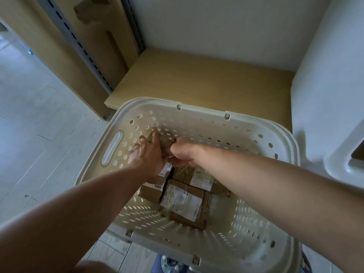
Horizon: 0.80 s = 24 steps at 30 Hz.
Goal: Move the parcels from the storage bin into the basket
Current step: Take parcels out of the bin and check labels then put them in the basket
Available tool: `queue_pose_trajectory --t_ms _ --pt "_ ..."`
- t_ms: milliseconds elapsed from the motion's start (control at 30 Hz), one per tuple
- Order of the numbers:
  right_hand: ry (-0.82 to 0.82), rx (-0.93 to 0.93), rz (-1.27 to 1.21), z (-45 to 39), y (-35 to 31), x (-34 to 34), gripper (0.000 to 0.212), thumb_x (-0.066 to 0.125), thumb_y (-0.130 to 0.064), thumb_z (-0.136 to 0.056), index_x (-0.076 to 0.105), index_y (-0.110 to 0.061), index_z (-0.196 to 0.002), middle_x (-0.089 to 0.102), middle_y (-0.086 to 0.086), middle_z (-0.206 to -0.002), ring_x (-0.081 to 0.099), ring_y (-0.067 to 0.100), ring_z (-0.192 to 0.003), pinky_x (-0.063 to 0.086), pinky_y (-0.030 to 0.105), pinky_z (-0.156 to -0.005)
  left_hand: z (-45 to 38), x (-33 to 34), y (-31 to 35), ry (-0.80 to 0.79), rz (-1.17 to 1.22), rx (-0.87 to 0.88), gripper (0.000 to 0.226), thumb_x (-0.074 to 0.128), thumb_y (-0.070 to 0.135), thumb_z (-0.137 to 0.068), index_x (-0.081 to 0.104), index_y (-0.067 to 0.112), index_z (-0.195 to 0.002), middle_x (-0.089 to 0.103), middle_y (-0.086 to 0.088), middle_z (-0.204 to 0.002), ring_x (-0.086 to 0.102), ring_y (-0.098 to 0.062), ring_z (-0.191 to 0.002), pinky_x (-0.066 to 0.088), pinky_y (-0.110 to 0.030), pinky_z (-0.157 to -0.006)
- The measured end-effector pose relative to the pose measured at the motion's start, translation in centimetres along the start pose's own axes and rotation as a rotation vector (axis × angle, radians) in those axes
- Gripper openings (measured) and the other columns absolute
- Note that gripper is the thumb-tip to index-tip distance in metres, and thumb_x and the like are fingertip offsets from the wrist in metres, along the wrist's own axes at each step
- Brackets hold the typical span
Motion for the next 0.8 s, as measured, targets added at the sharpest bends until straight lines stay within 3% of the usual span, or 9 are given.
queue_pose_trajectory --t_ms 67,133,333,467,567,700,800 --pt "0.033 -0.015 0.024 -0.2 0.1 -0.4 0.024 0.039 -0.004 -0.103 0.052 -0.007 -0.123 0.062 0.011 -0.111 0.06 0.024 -0.094 0.057 0.032 -0.072 -0.1 0.3 0.4 0.0 -0.006 0.023 0.107 0.07 0.047 -0.089 -0.004 0.014 -0.159 0.034 -0.026 -0.144 0.044 -0.045 -0.131 0.048 -0.053 -0.097" --pt "0.033 -0.021 0.046 -0.5 0.6 -0.7 0.029 0.039 -0.004 -0.103 0.049 -0.005 -0.131 0.06 0.013 -0.116 0.06 0.025 -0.095 0.052 0.032 -0.068 -0.4 0.4 0.8 0.008 -0.032 0.056 0.107 0.071 0.045 -0.087 -0.001 0.009 -0.158 0.032 -0.024 -0.143 0.039 -0.044 -0.132 0.048 -0.053 -0.097" --pt "0.021 0.013 0.184 -0.1 0.9 -0.6 0.024 0.037 -0.013 -0.106 0.05 -0.005 -0.125 0.057 0.015 -0.128 0.06 0.033 -0.114 0.058 0.047 -0.094 0.5 0.1 0.8 0.033 -0.066 0.135 0.095 0.068 0.041 -0.088 0.011 0.002 -0.153 0.042 -0.024 -0.135 0.046 -0.044 -0.126 0.05 -0.049 -0.094" --pt "0.023 0.004 0.197 0.7 0.3 0.2 0.037 0.034 -0.013 -0.105 0.045 -0.006 -0.14 0.056 0.013 -0.131 0.062 0.03 -0.112 0.06 0.043 -0.089 1.4 0.0 -0.6 0.017 -0.079 0.076 0.1 0.072 0.045 -0.084 0.009 0.011 -0.154 0.04 -0.026 -0.135 0.046 -0.049 -0.127 0.05 -0.053 -0.096" --pt "0.032 -0.027 0.187 1.0 -0.3 0.9 0.035 0.034 -0.007 -0.103 0.045 -0.007 -0.136 0.059 0.009 -0.11 0.062 0.024 -0.096 0.06 0.043 -0.091 2.1 0.0 -1.2 0.059 -0.073 0.065 0.098 0.072 0.049 -0.083 0.016 0.011 -0.152 0.042 -0.025 -0.134 0.048 -0.047 -0.125 0.051 -0.054 -0.097" --pt "0.02 -0.051 0.301 0.9 -0.4 1.9 0.034 0.042 -0.013 -0.103 0.046 -0.007 -0.137 0.055 0.016 -0.128 0.059 0.032 -0.112 0.059 0.041 -0.087 2.2 0.1 -0.8 0.085 -0.099 0.117 0.083 0.075 0.045 -0.083 0.032 0.012 -0.146 0.041 -0.02 -0.134 0.047 -0.04 -0.127 0.05 -0.048 -0.095" --pt "0.069 -0.128 0.521 0.5 -0.5 1.6 0.041 0.048 -0.02 -0.105 0.04 -0.006 -0.143 0.053 0.015 -0.13 0.054 0.03 -0.118 0.047 0.038 -0.101 1.7 -0.8 -0.3 0.126 -0.193 0.185 0.071 0.071 0.053 -0.084 0.045 0.015 -0.138 0.038 -0.008 -0.138 0.044 -0.029 -0.13 0.051 -0.045 -0.095"
Point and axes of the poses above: each hand's wrist, its own z-axis away from the middle knuckle, its own x-axis out of the palm, y = z × x, the point moved 7 cm from there along -z, towards the middle knuckle
